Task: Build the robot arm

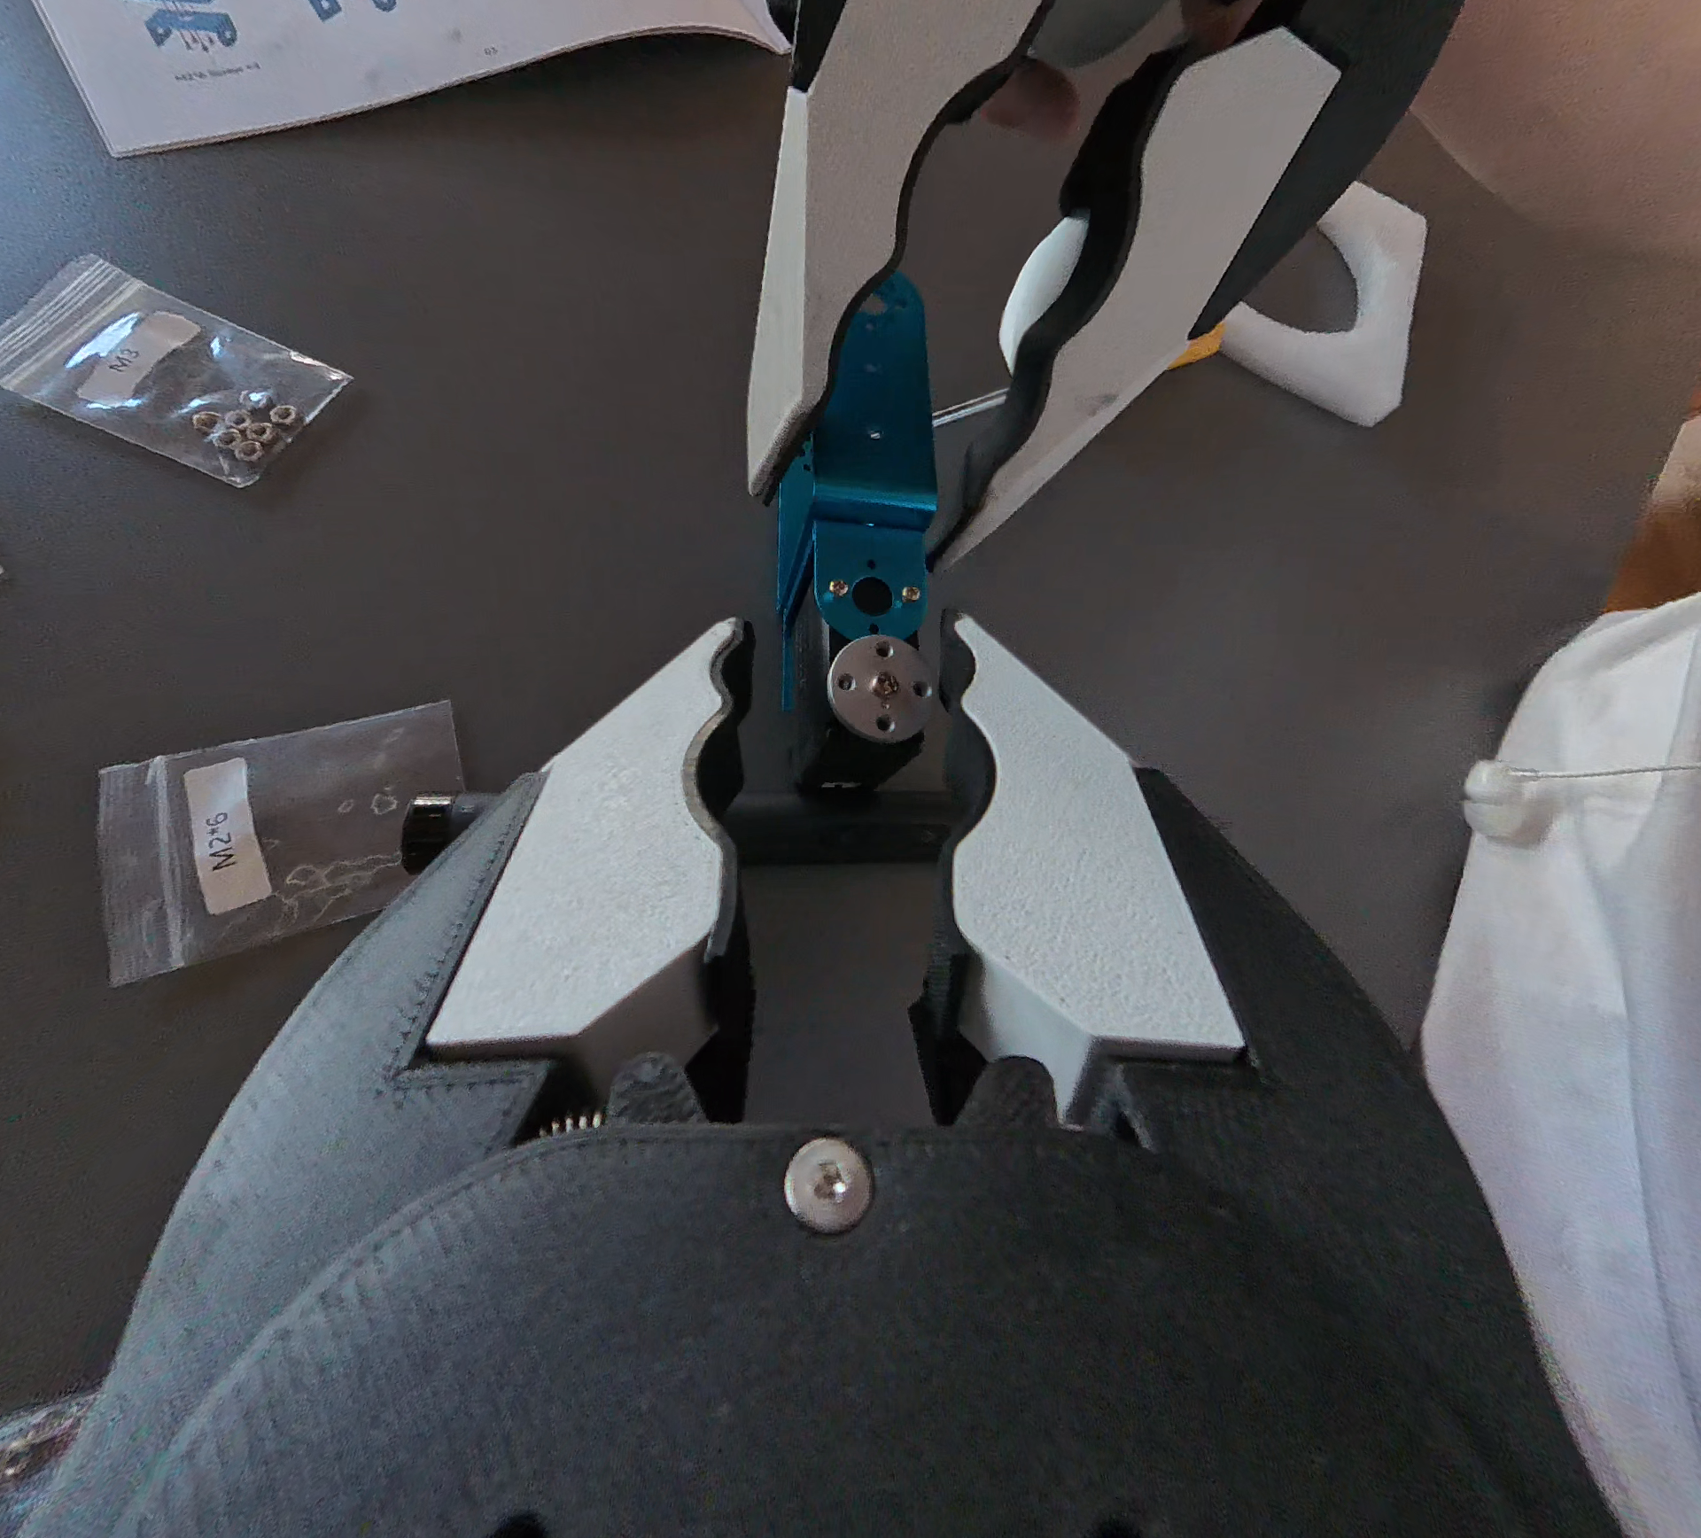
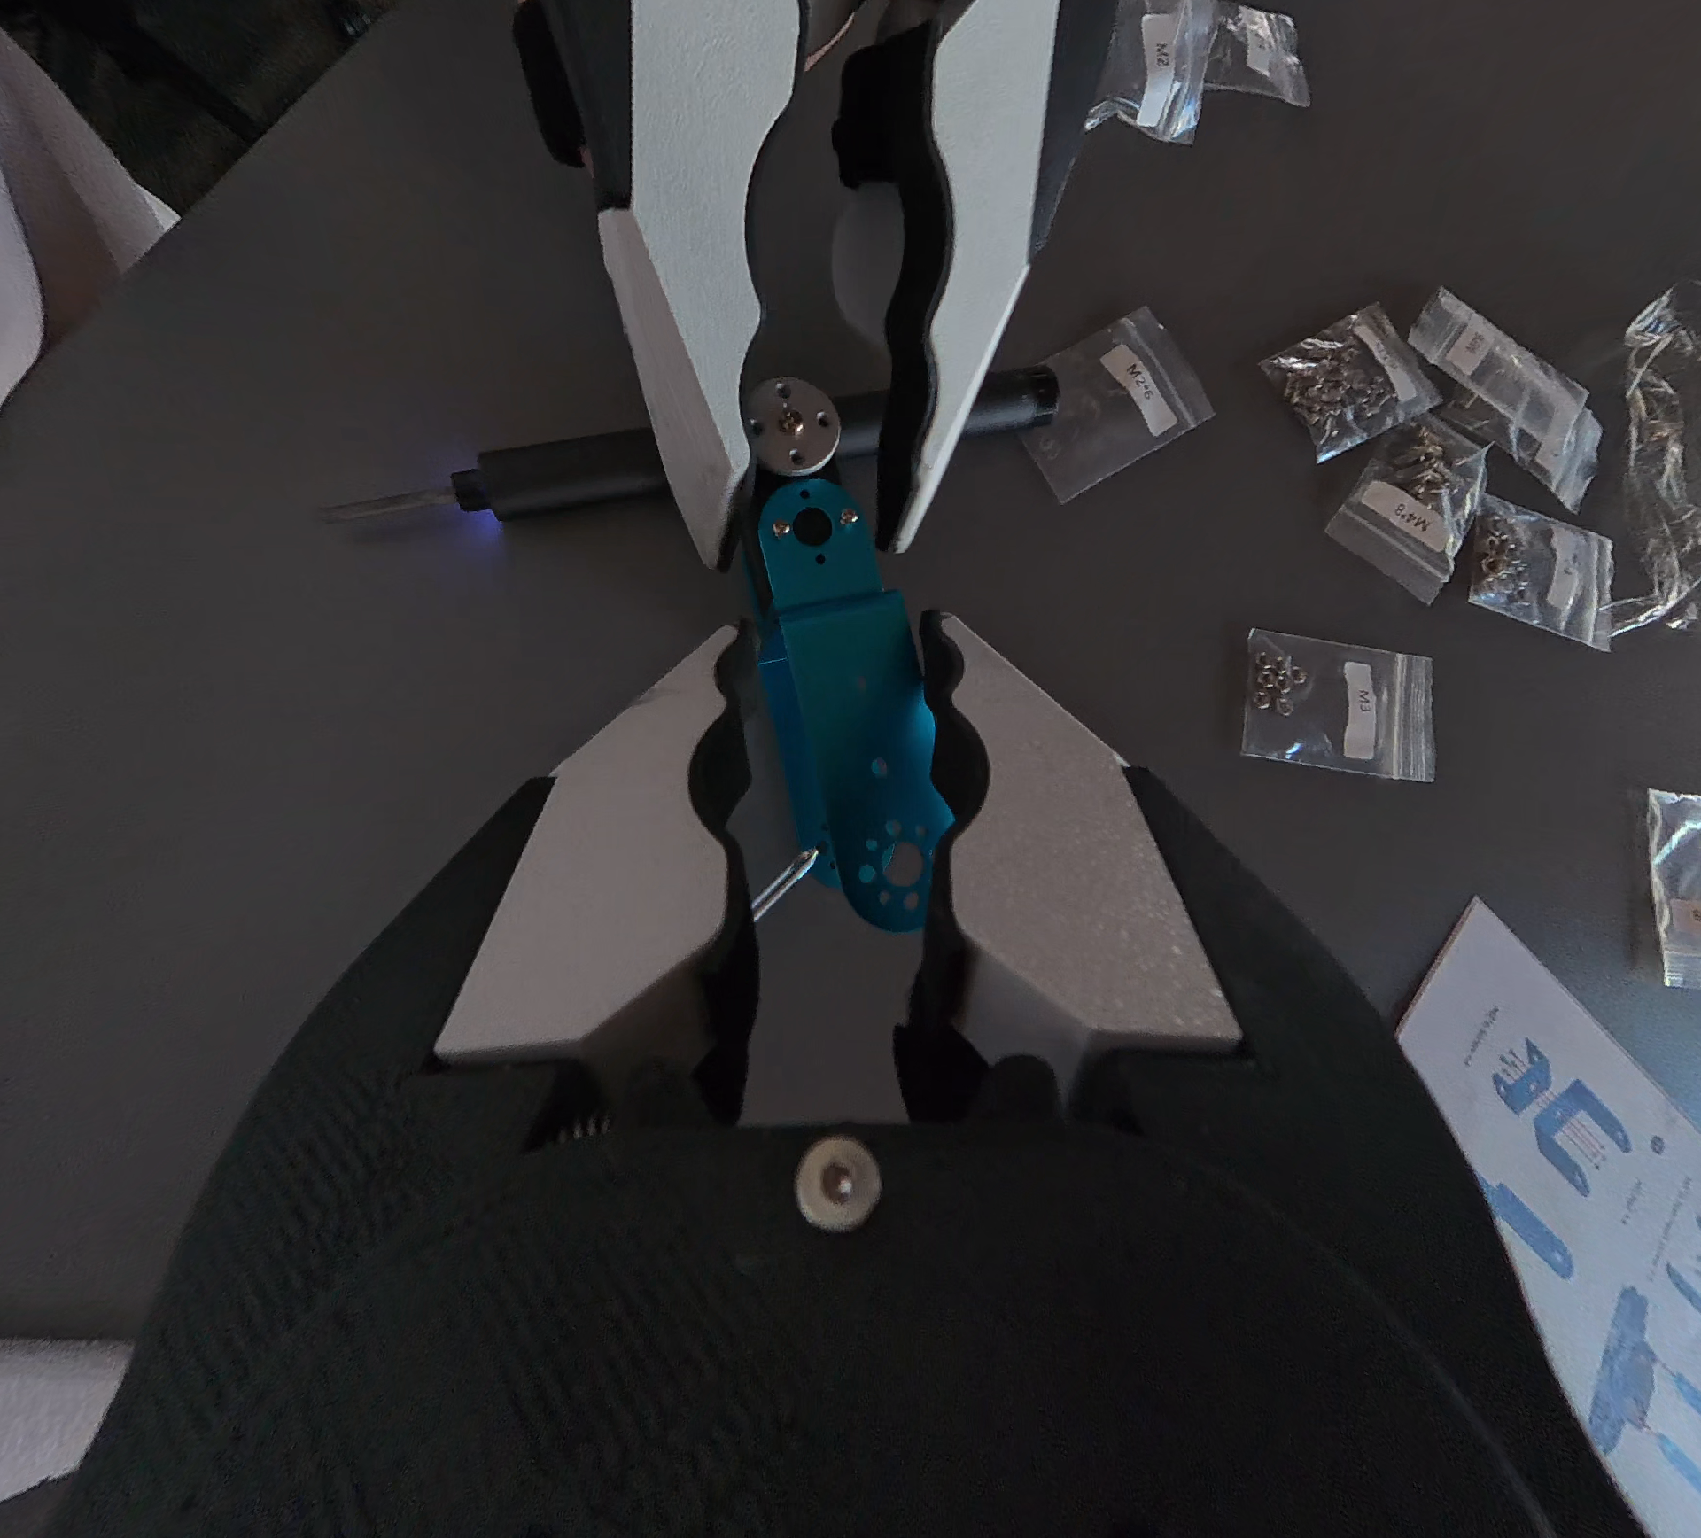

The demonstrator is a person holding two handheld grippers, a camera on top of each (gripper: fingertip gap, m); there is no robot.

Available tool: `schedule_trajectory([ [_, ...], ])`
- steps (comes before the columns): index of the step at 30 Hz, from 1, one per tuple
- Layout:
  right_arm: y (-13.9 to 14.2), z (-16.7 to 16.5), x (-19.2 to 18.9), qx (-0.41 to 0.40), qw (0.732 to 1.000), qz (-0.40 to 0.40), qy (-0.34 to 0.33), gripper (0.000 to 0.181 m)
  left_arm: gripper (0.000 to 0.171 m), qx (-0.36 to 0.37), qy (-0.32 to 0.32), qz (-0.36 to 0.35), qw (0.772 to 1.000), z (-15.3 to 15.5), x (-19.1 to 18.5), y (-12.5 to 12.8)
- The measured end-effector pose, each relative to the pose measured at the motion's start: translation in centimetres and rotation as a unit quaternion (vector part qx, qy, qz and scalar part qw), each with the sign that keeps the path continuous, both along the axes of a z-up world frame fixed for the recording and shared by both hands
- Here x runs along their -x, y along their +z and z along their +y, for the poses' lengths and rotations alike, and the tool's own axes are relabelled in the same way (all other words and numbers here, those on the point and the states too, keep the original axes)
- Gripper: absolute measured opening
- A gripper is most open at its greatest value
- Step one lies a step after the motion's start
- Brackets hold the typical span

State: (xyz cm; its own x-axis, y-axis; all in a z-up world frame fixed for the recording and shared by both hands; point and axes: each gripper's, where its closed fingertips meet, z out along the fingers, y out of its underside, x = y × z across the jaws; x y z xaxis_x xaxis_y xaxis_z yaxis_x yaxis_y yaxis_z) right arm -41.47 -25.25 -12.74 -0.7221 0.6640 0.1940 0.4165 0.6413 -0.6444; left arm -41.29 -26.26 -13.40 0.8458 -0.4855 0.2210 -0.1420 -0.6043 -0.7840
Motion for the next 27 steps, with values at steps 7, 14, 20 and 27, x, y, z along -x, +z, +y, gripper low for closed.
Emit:
schedule_trajectory([
  [7, 0.18, 0.19, 0.02, 0.027, 1.0, -0.003, -0.01, 0.028, 0.025, -0.005, 0.001, -0.004, 1.0, 0.03, 0.26, -0.01],
  [14, 0.14, 0.32, -0.01, 0.028, 0.999, -0.004, -0.027, 0.028, 0.024, -0.024, 0.023, -0.004, 0.999, 0.18, 0.2, 0.05],
  [20, 0.16, 0.42, -0.12, 0.035, 0.999, -0.005, -0.041, 0.028, 0.025, -0.029, 0.04, -0.013, 0.999, 0.31, 0.12, 0.1],
  [27, 0.18, 0.48, -0.1, 0.043, 0.997, 0.003, -0.057, 0.028, 0.027, -0.031, 0.055, -0.023, 0.998, 0.42, 0.21, 0.11],
])
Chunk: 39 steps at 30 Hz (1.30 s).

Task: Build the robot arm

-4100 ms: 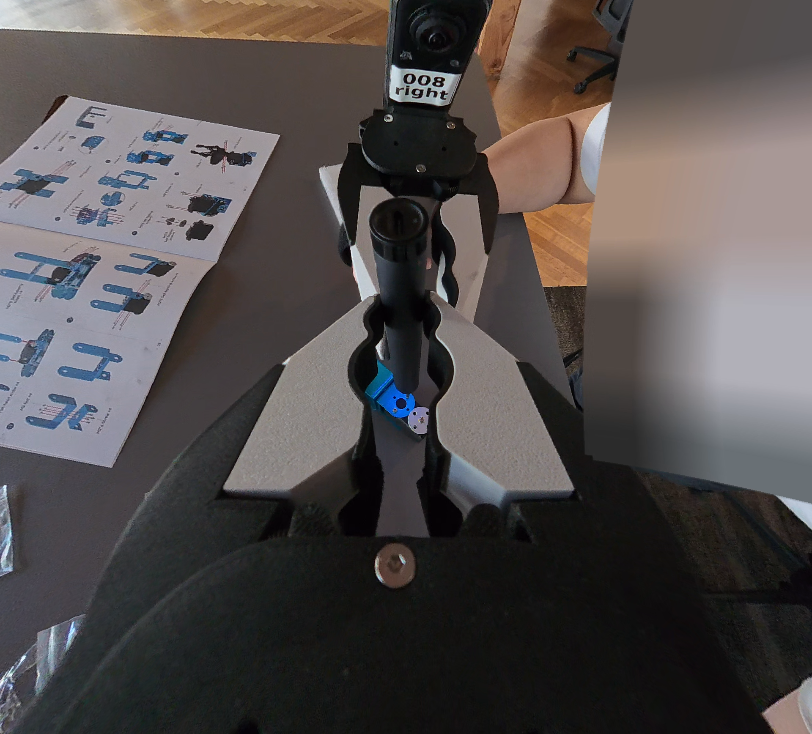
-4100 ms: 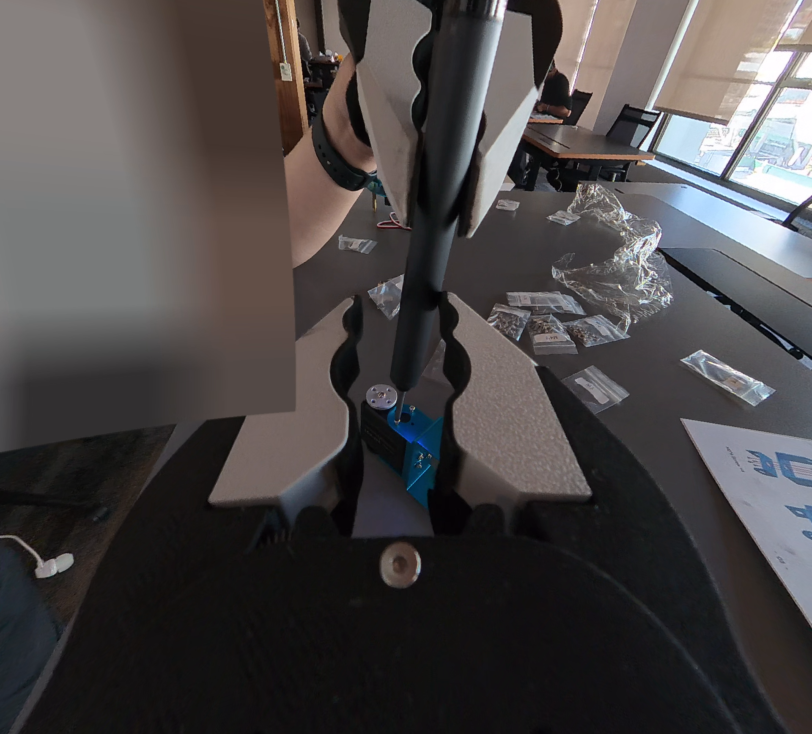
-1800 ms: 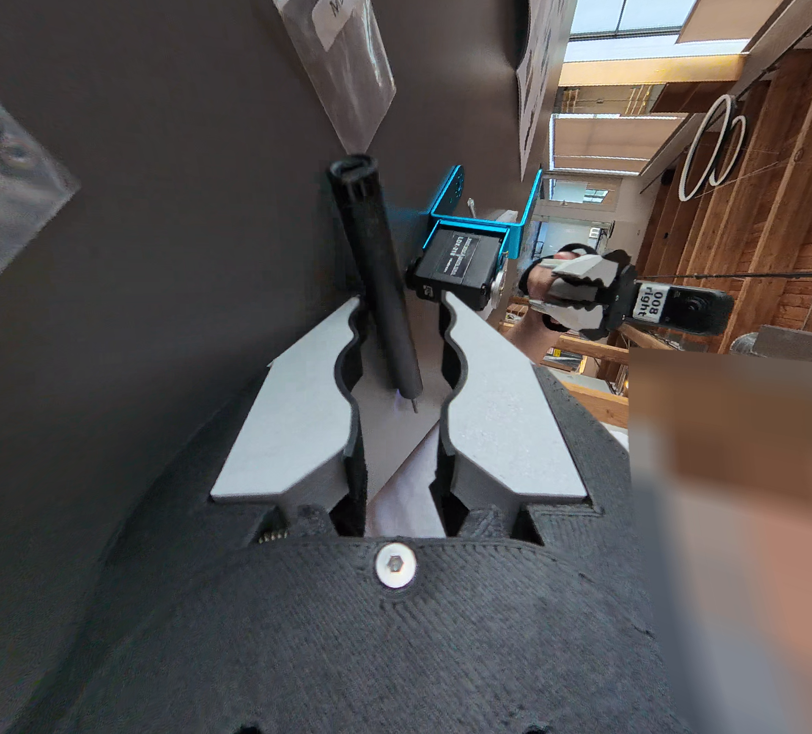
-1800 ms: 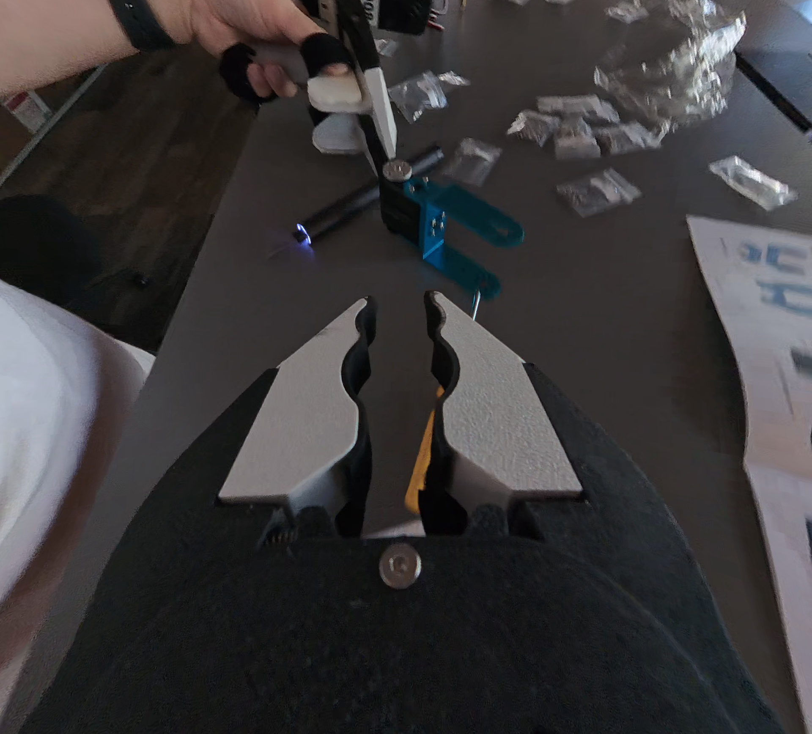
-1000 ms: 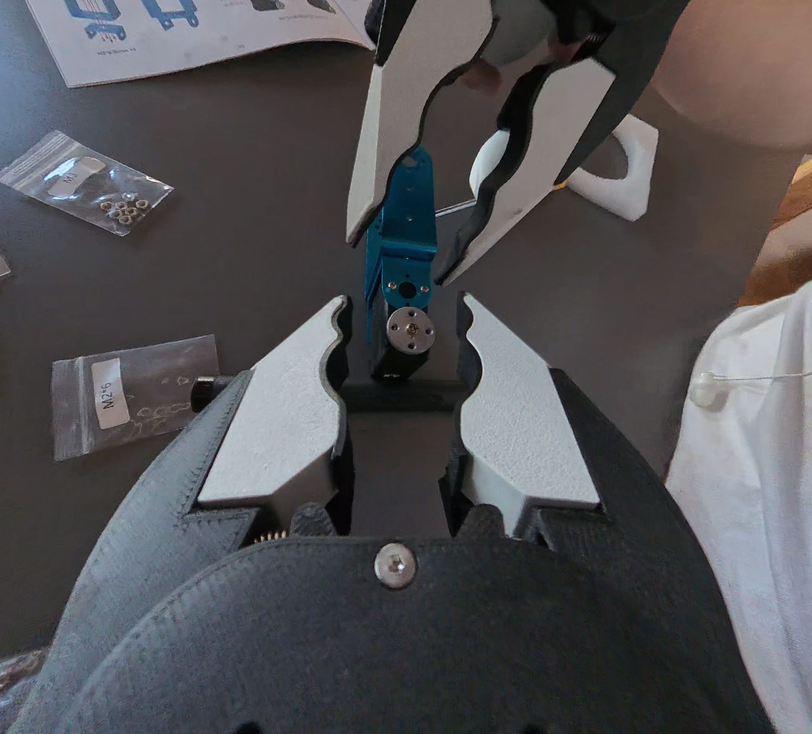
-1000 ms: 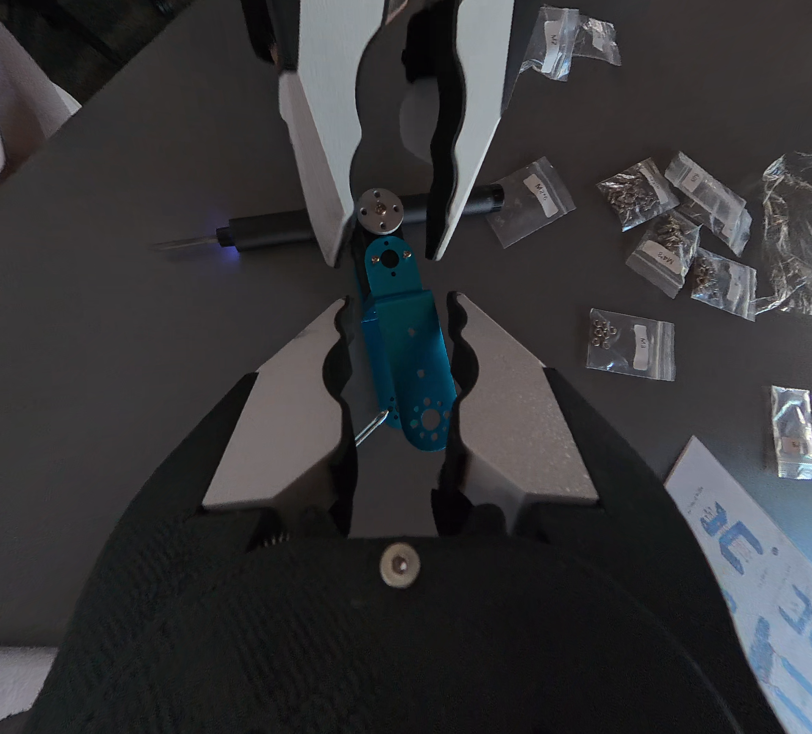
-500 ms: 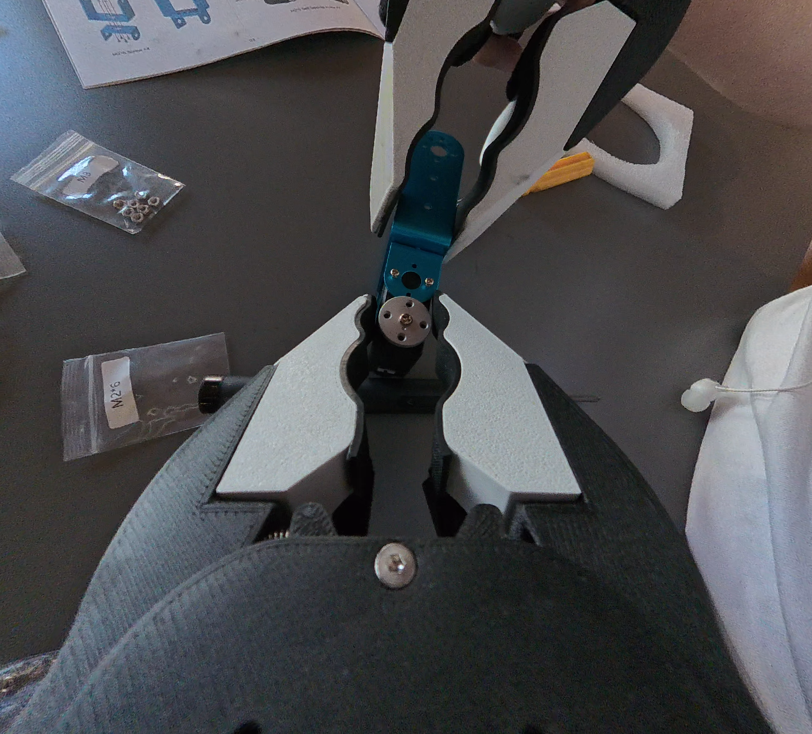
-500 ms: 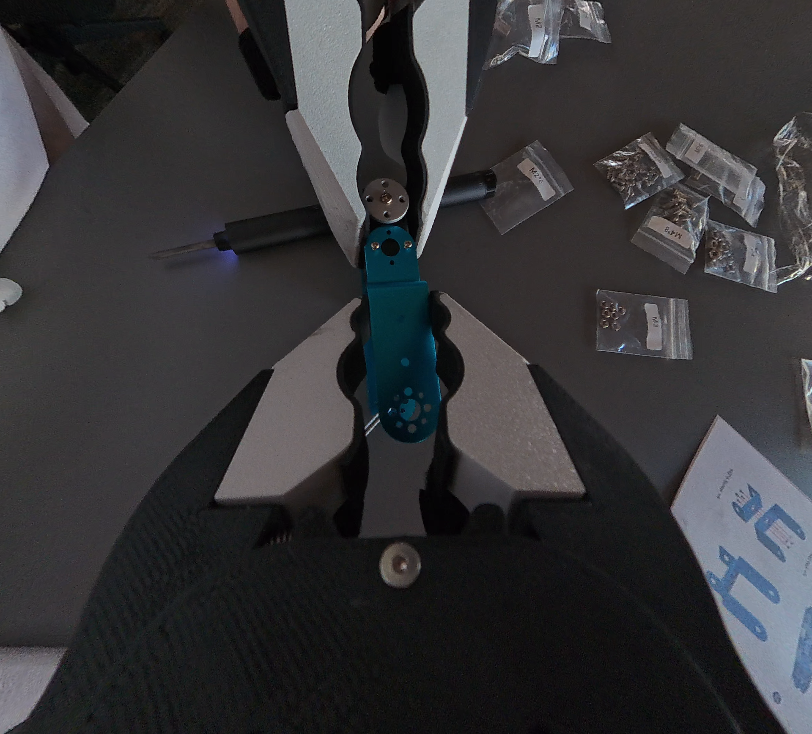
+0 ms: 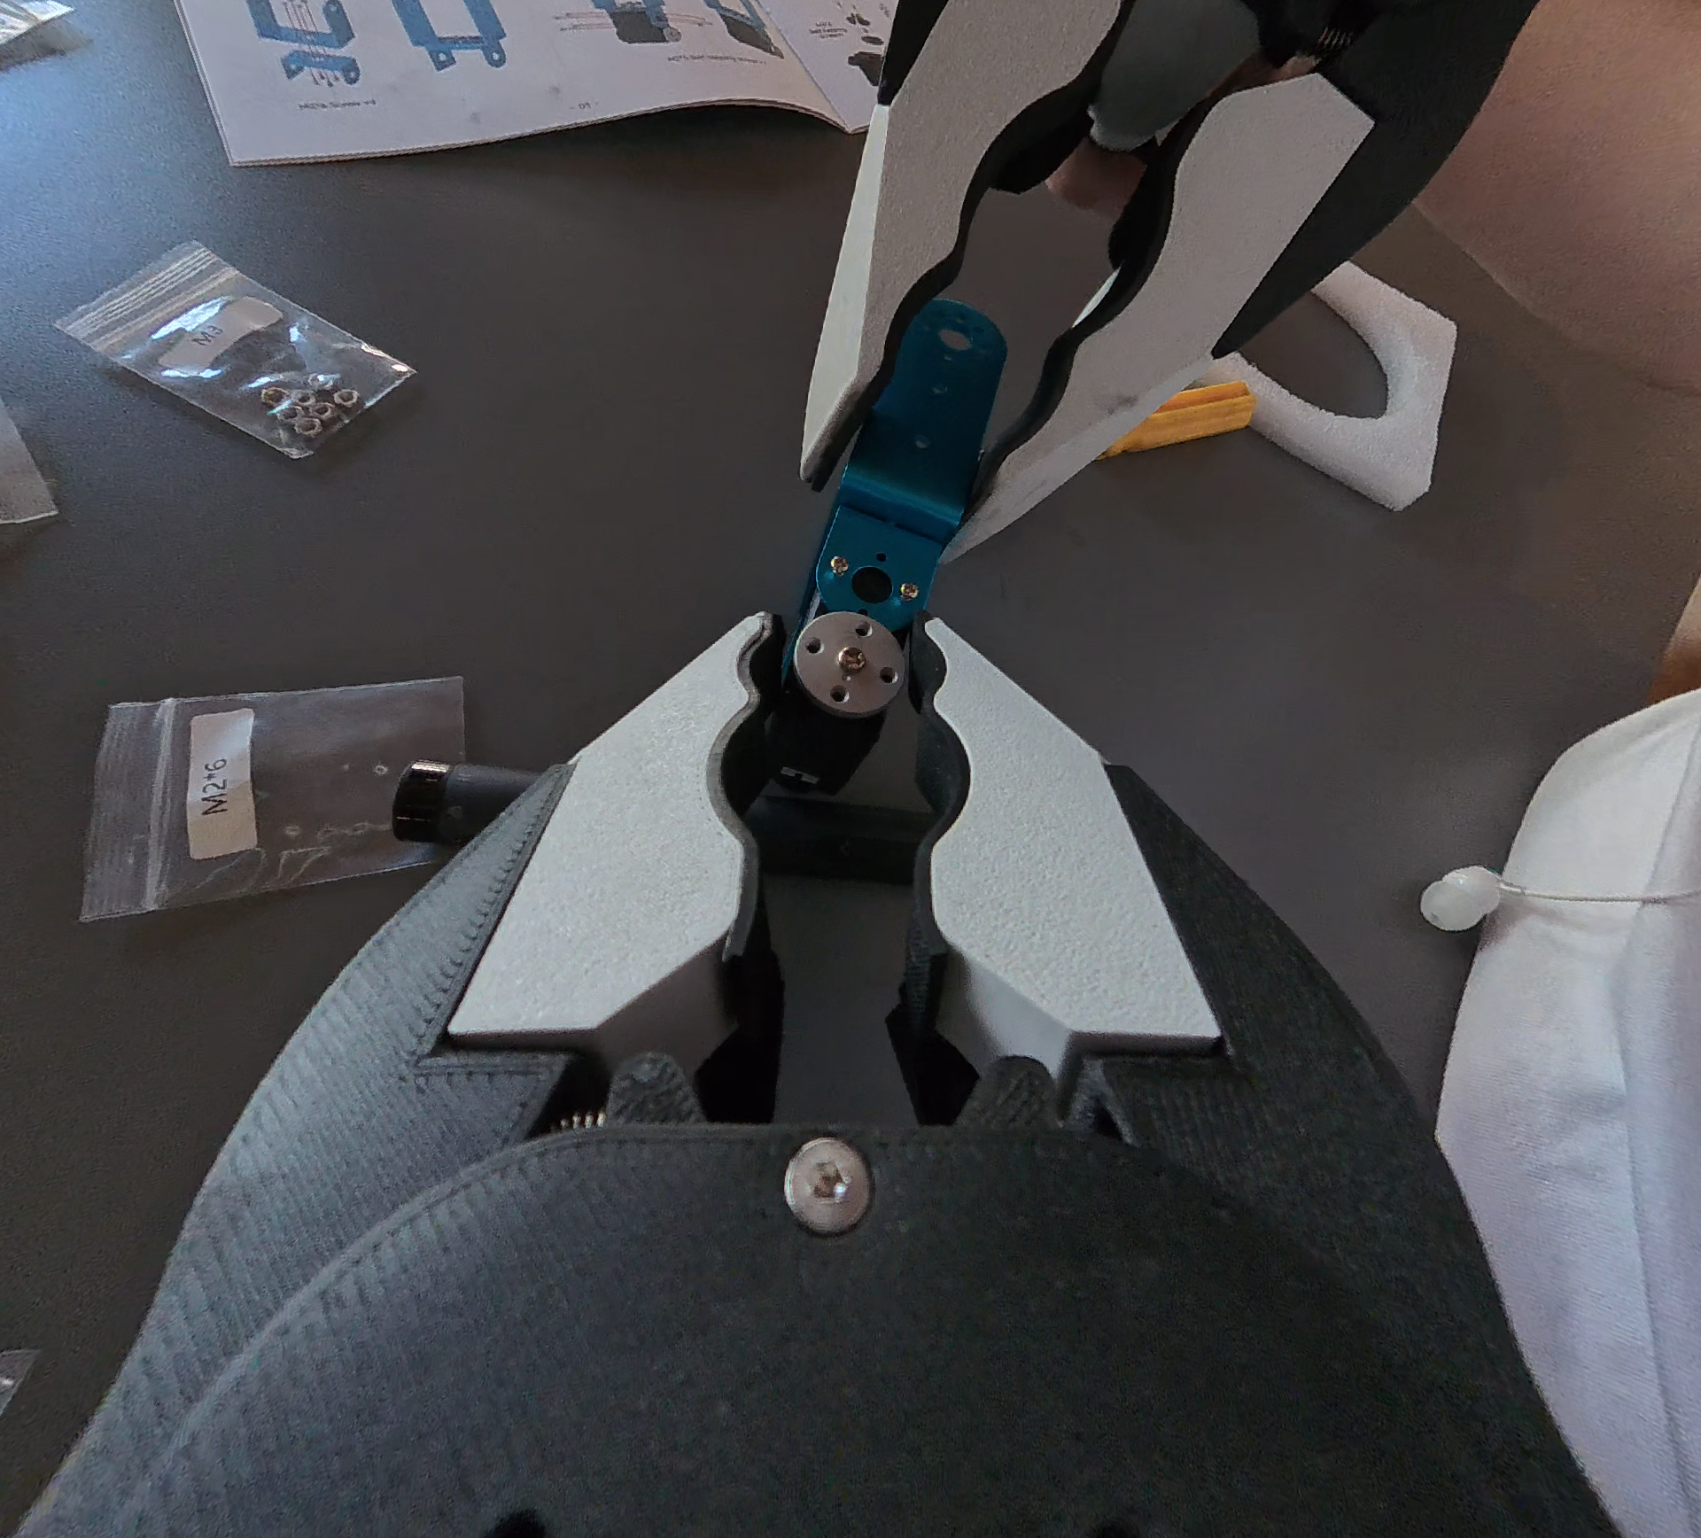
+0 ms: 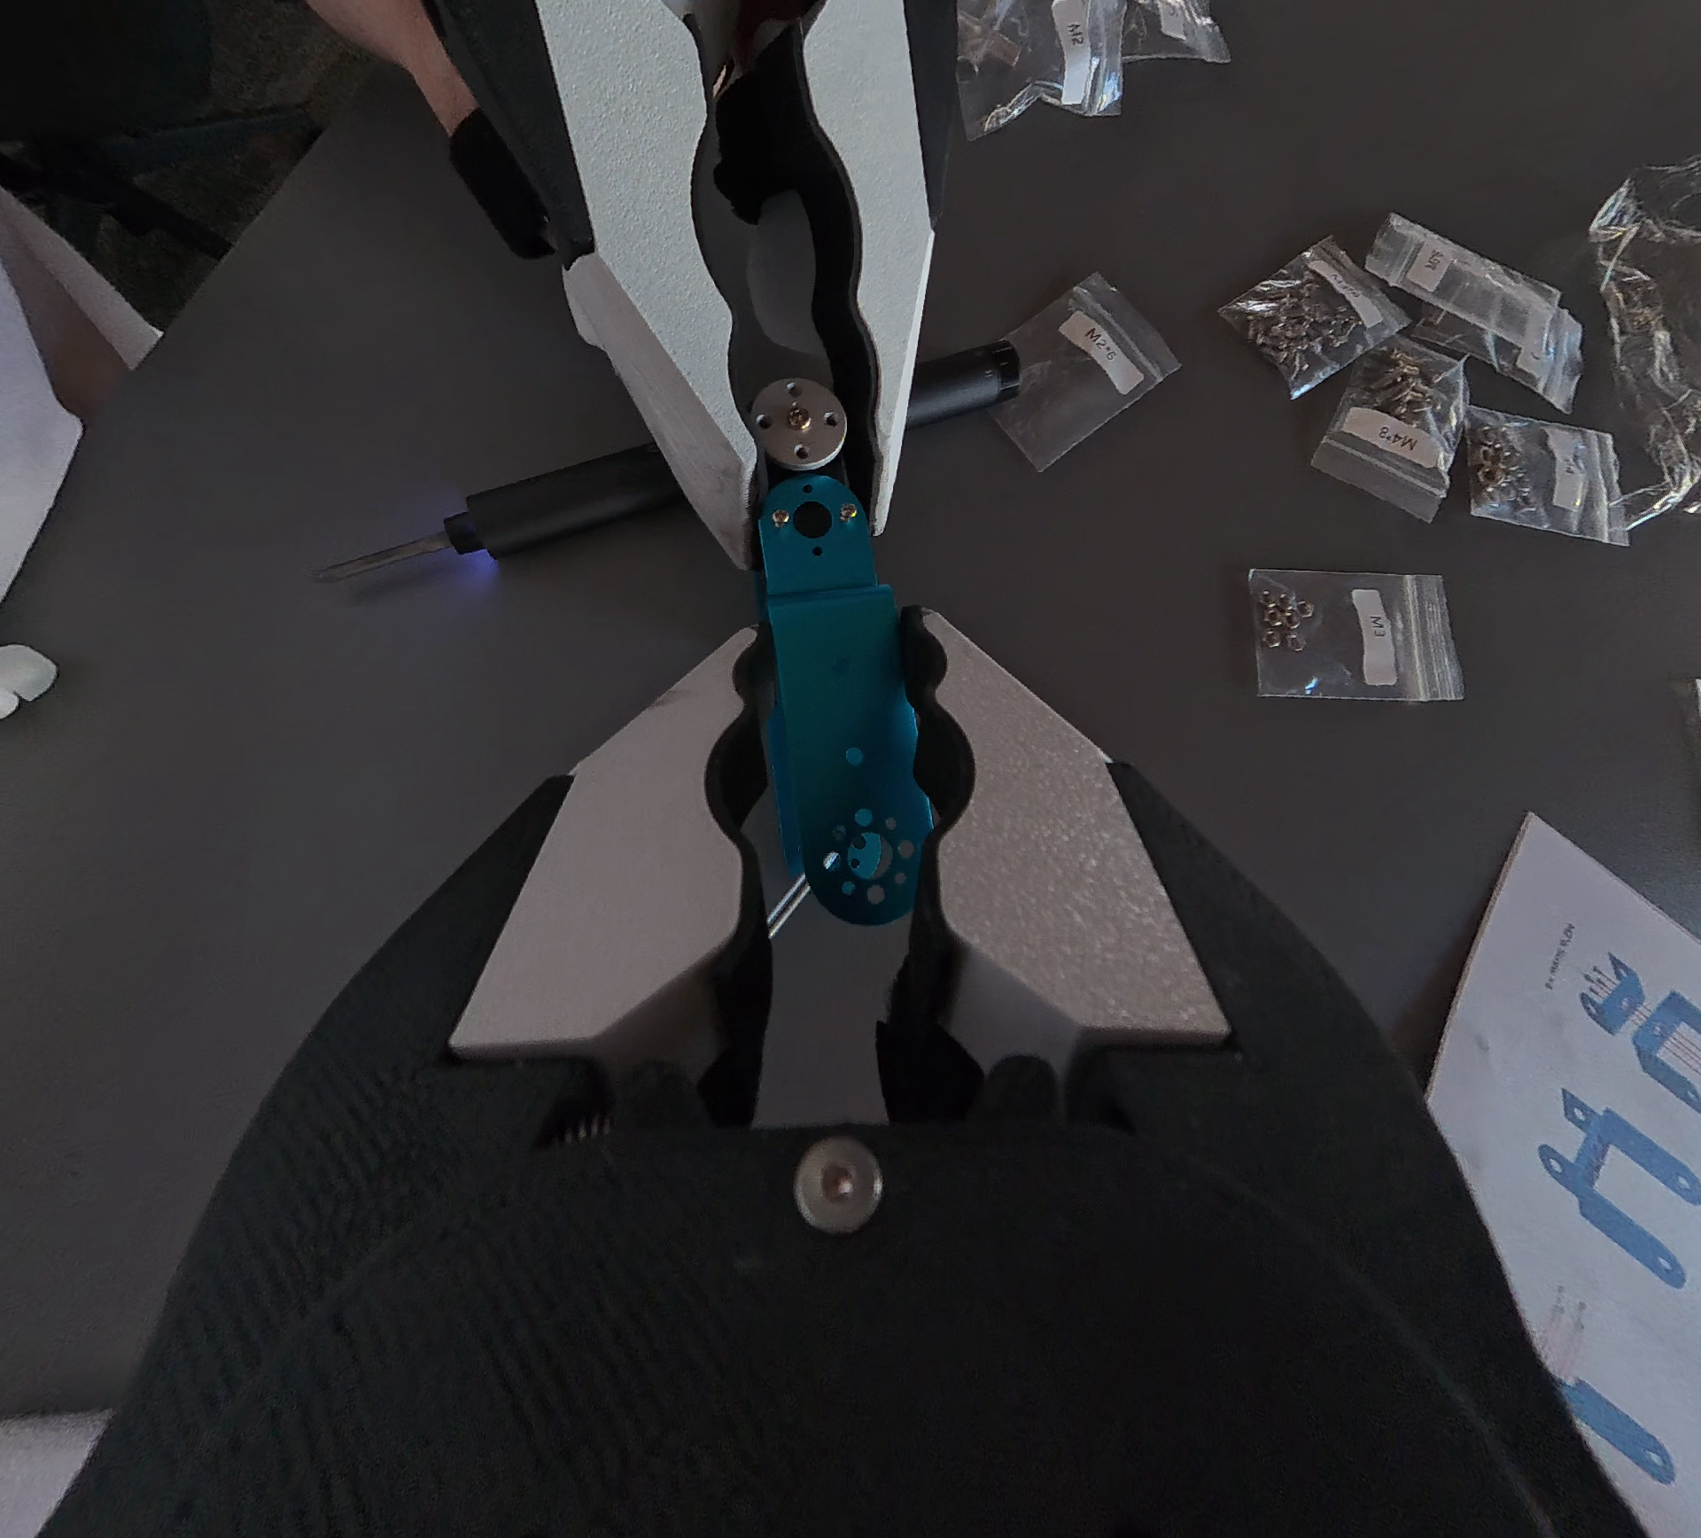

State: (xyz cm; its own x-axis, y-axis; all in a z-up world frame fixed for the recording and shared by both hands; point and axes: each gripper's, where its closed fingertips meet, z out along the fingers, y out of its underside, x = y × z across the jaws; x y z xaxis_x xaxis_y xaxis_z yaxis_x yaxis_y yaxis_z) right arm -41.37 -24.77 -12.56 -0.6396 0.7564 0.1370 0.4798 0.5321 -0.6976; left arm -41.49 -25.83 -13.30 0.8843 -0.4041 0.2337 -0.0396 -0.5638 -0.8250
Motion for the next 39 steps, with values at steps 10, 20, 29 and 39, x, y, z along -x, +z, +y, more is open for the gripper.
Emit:
schedule_trajectory([
  [10, 5.3, 6.7, -7.6, 0.049, 0.978, -0.015, -0.203, 0.026, 0.036, -0.014, -0.025, -0.051, 0.998, -0.4, 0.3, 2.2],
  [20, -1.9, 8.2, -20.3, 0.069, 0.887, -0.128, -0.438, 0.018, 0.031, -0.034, 0.034, -0.023, 0.999, -1.8, 1.8, 5.3],
  [29, -3.7, 8.4, -21.2, 0.058, 0.884, -0.104, -0.452, 0.017, 0.03, -0.03, 0.066, -0.009, 0.997, -3.7, 1.0, 6.1],
  [39, 3.6, -1.9, -7.1, 0.24, 0.921, -0.04, -0.306, 0.016, 0.028, -0.02, 0.16, -0.018, 0.987, -6.1, 5.4, 6.3],
])
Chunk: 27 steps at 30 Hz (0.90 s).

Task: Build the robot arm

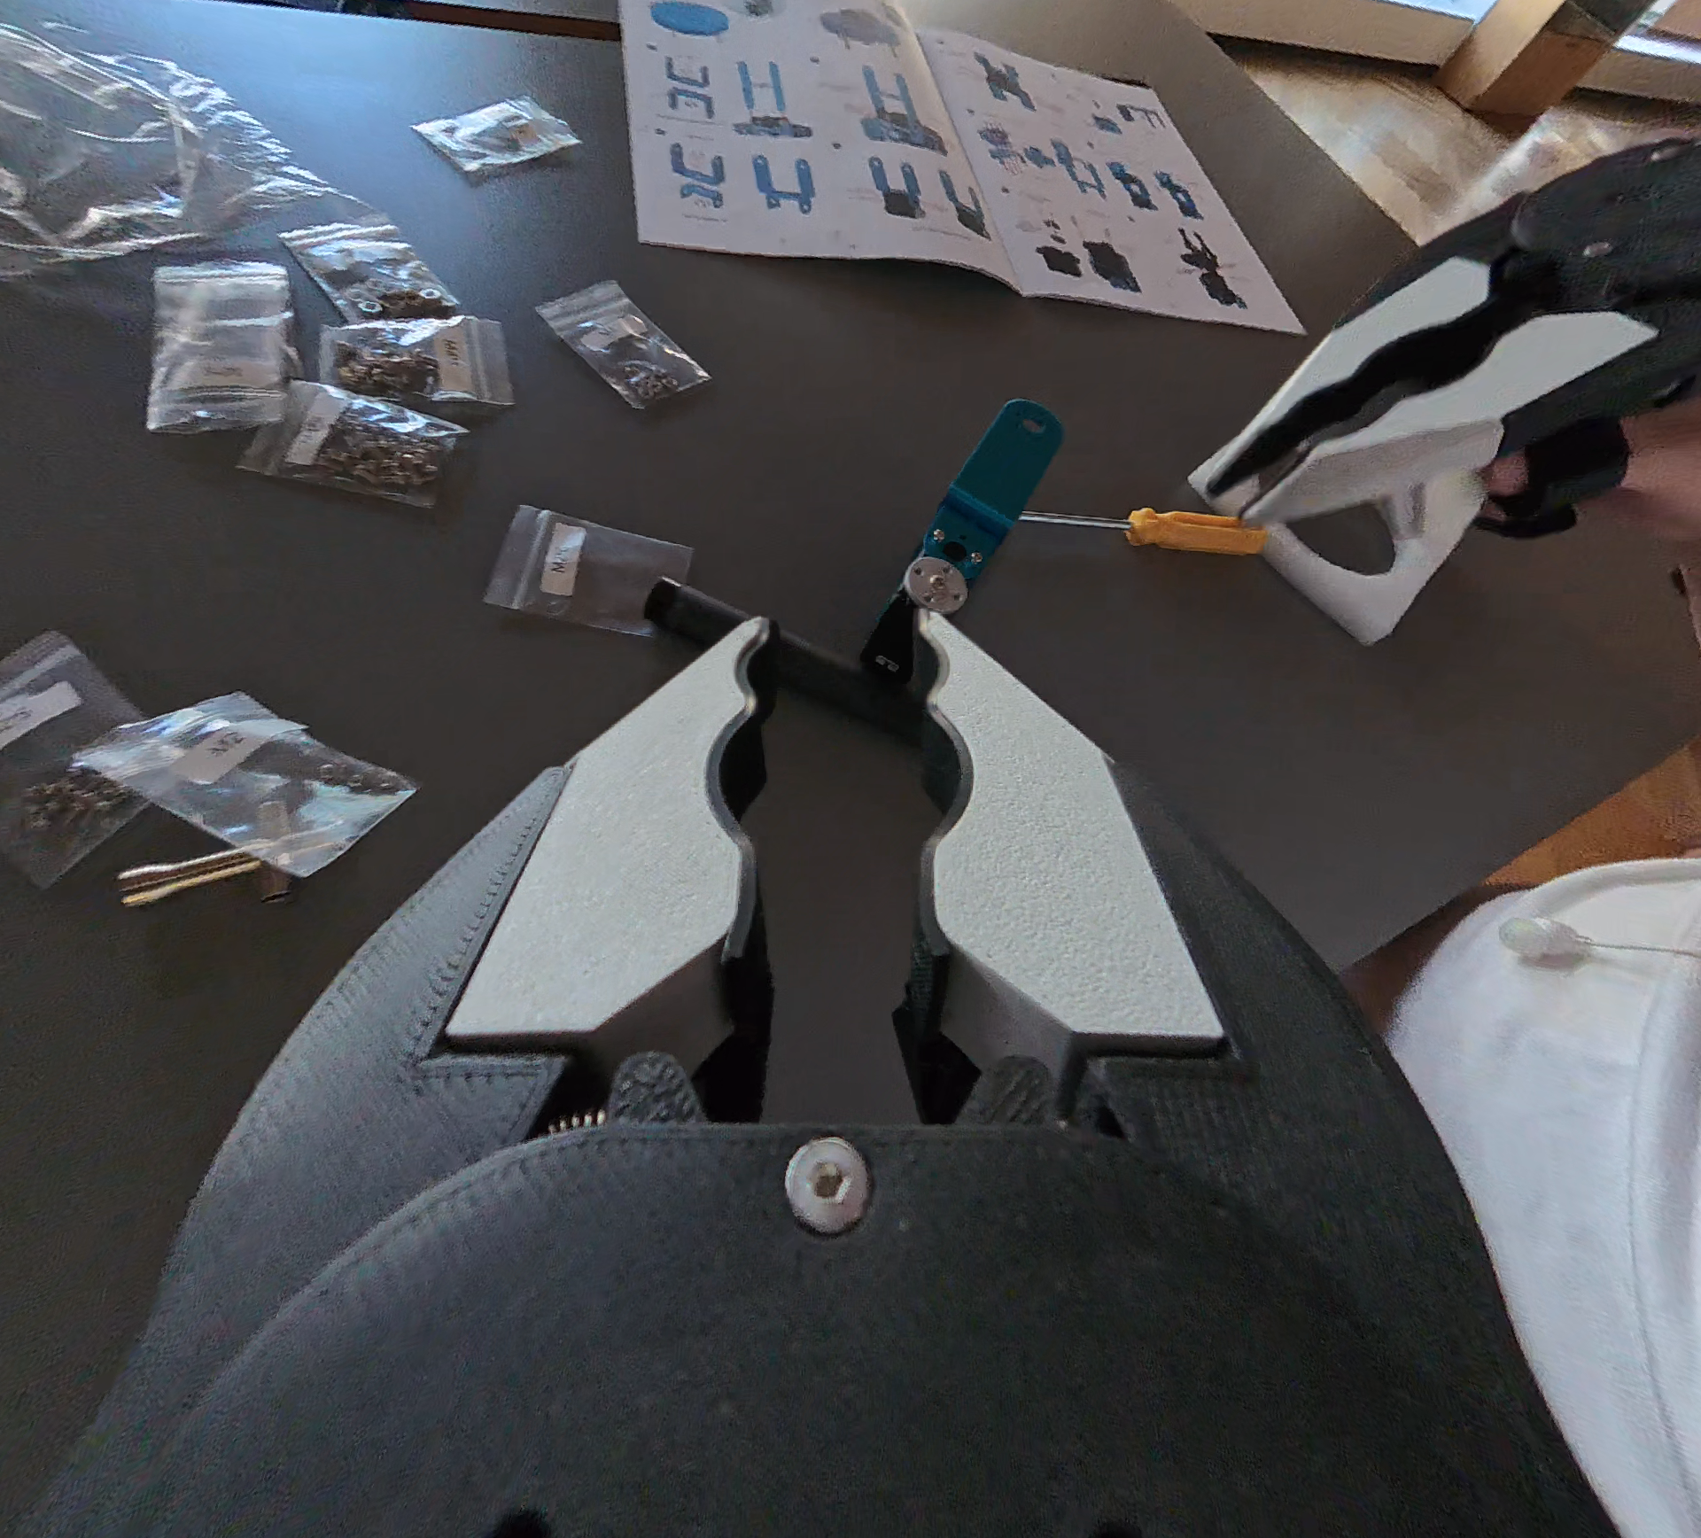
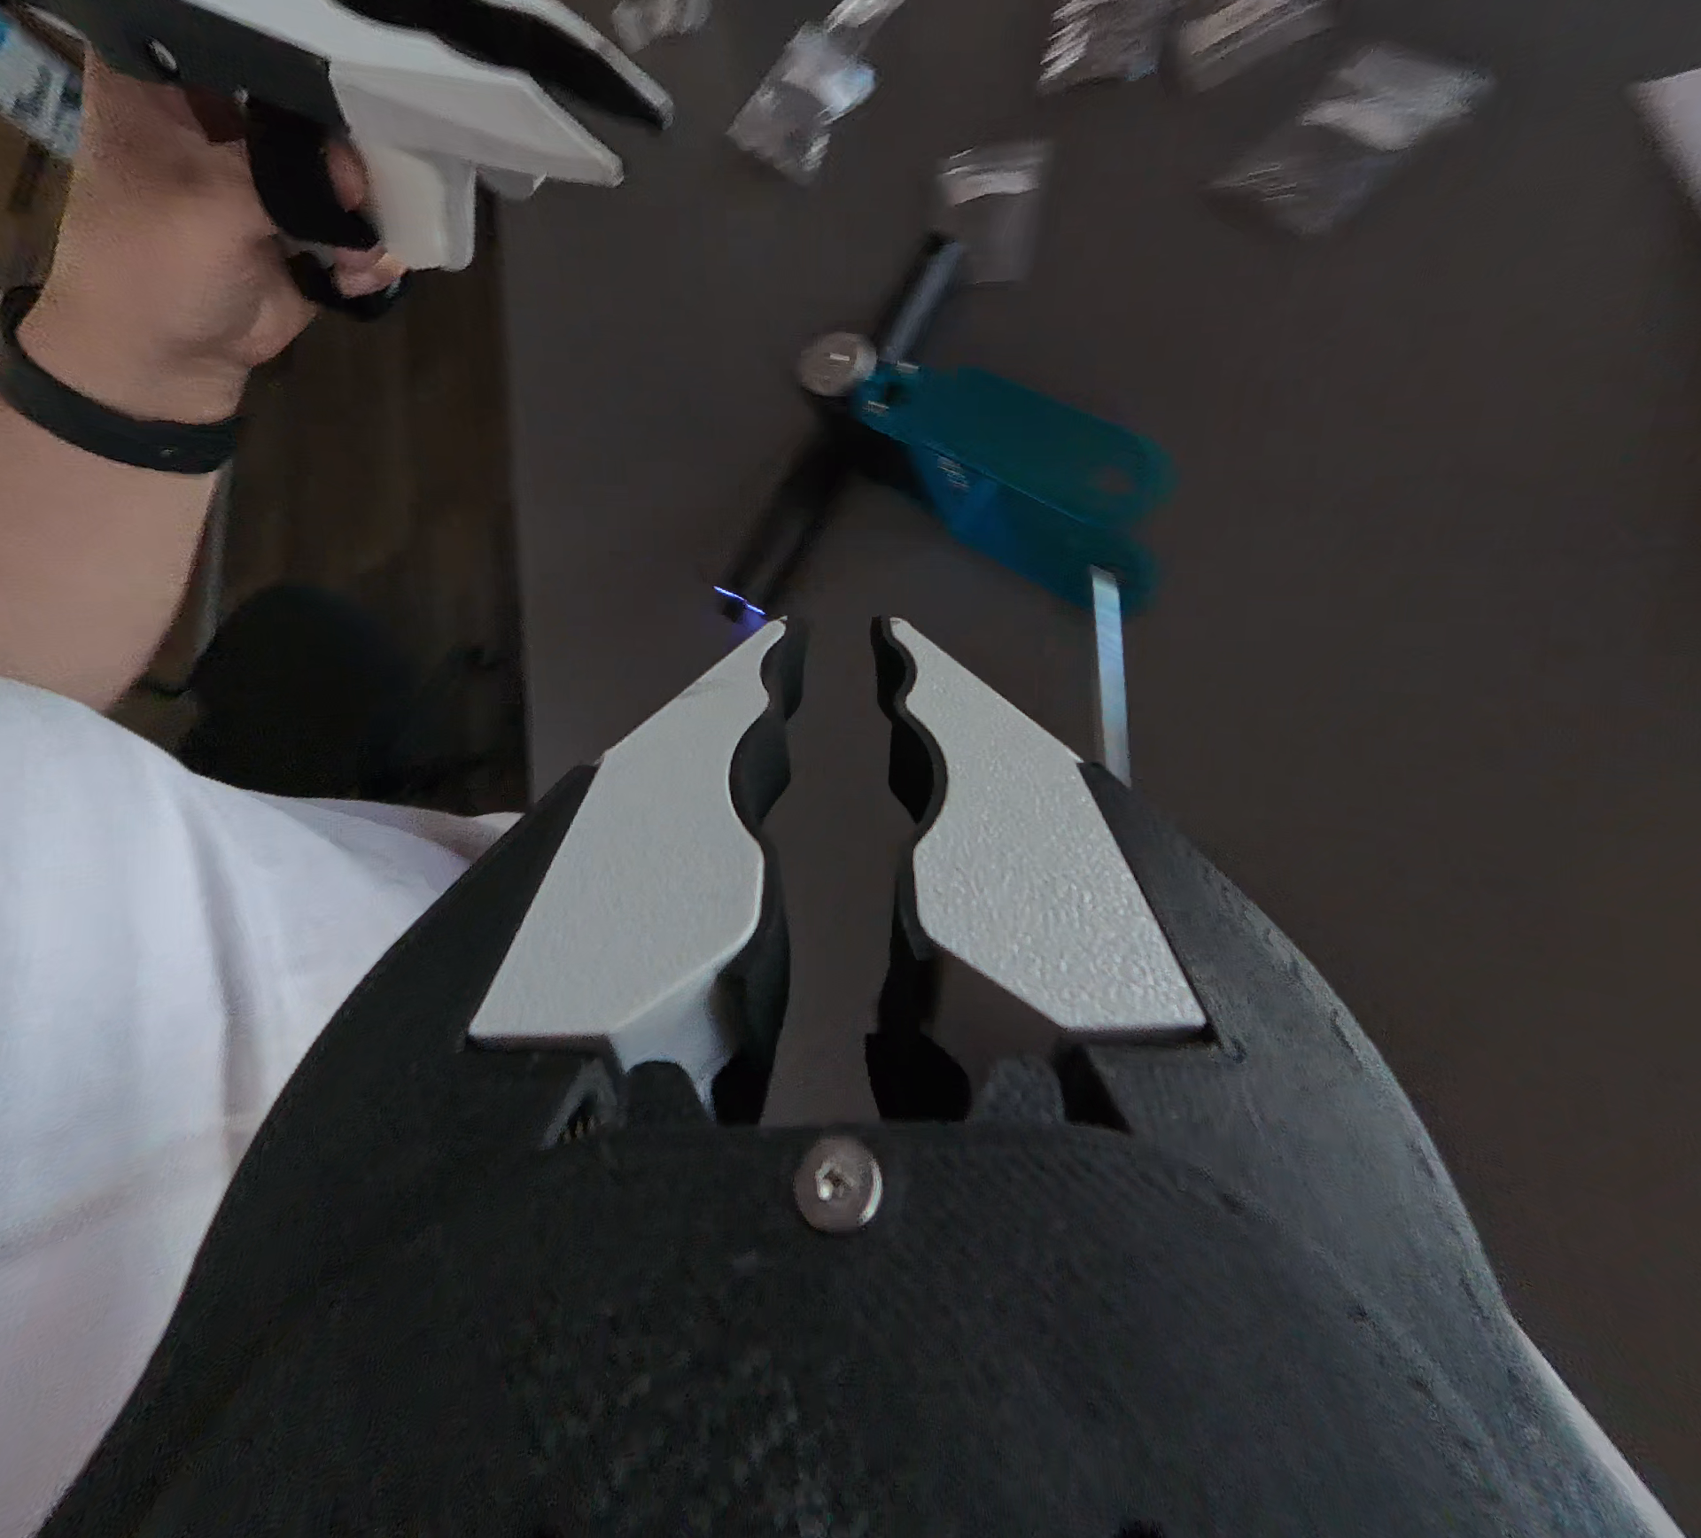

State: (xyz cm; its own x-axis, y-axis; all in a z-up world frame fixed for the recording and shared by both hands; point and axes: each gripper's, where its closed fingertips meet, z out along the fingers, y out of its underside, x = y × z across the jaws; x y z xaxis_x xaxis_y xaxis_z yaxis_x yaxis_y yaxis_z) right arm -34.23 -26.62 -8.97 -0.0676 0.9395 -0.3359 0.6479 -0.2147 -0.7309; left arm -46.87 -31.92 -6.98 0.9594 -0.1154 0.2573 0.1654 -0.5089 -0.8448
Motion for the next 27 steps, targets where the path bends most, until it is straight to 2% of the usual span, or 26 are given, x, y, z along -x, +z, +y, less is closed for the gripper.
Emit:
schedule_trajectory([
  [3, -1.9, -3.4, 4.2, -0.022, 0.996, -0.073, 0.042, 0.021, 0.028, -0.008, 0.016, -0.002, 1.0, -0.9, 1.5, 1.2],
  [6, -3.8, -4.1, 6.6, -0.057, 0.99, -0.127, 0.03, 0.029, 0.028, -0.011, 0.013, 0.001, 1.0, -2.0, 2.5, 1.8],
  [8, -5.1, -4.8, 7.3, -0.063, 0.984, -0.165, 0.022, 0.032, 0.028, -0.004, 0.005, 0.003, 1.0, -3.0, 3.2, 1.5],
  [12, -7.1, -4.4, 8.2, -0.139, 0.967, -0.212, -0.028, 0.035, 0.028, 0.011, -0.026, -0.002, 1.0, -4.9, 4.8, 0.6],
  [15, -7.7, -4.5, 8.1, -0.171, 0.956, -0.231, -0.06, 0.022, 0.028, 0.025, -0.071, -0.012, 0.997, -6.2, 6.0, -0.1],
  [17, -7.7, -5.0, 7.7, -0.153, 0.959, -0.227, -0.078, 0.021, 0.027, 0.031, -0.098, -0.023, 0.994, -6.4, 6.8, -0.8],
  [20, -7.7, -6.2, 6.8, -0.138, 0.968, -0.202, -0.053, 0.019, 0.032, 0.051, -0.156, -0.034, 0.986, -5.6, 6.3, -3.0],
  [23, -7.5, -6.4, 5.5, -0.205, 0.962, -0.181, -0.018, 0.018, 0.039, 0.044, -0.229, -0.039, 0.972, -4.1, 4.4, -5.1],
  [26, -7.3, -6.4, 4.5, -0.299, 0.938, -0.173, 0.021, 0.017, 0.05, 0.02, -0.315, 0.005, 0.949, -3.3, 2.1, -6.2],
  [27, -7.3, -6.0, 4.2, -0.321, 0.93, -0.177, 0.012, 0.017, 0.054, 0.006, -0.341, 0.025, 0.94, -3.0, 1.5, -6.4],
])
